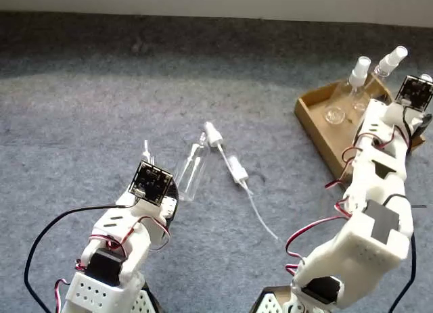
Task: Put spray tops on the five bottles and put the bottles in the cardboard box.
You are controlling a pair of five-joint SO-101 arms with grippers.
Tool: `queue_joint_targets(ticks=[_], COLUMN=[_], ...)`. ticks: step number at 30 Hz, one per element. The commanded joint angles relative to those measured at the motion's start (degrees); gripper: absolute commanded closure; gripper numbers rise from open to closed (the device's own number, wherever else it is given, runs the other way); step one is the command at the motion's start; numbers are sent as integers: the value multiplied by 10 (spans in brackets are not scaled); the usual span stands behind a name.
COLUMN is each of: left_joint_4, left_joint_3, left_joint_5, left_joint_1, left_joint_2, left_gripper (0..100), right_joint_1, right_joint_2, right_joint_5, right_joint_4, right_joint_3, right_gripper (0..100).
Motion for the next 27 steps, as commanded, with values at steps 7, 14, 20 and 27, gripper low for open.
queue_joint_targets(ticks=[7,14,20,27], left_joint_4=[-7,-8,-7,-6], left_joint_3=[10,5,-7,-40], left_joint_5=[-4,-4,-4,-4], left_joint_1=[-22,-47,-49,-124], left_joint_2=[-6,-6,-6,-6], left_gripper=[995,995,995,995], right_joint_1=[3,4,-1,-61], right_joint_2=[-191,-278,-374,-482], right_joint_5=[-6,-6,-6,-6], right_joint_4=[255,356,490,662], right_joint_3=[-6,-6,-7,-7], right_gripper=[649,649,649,649])
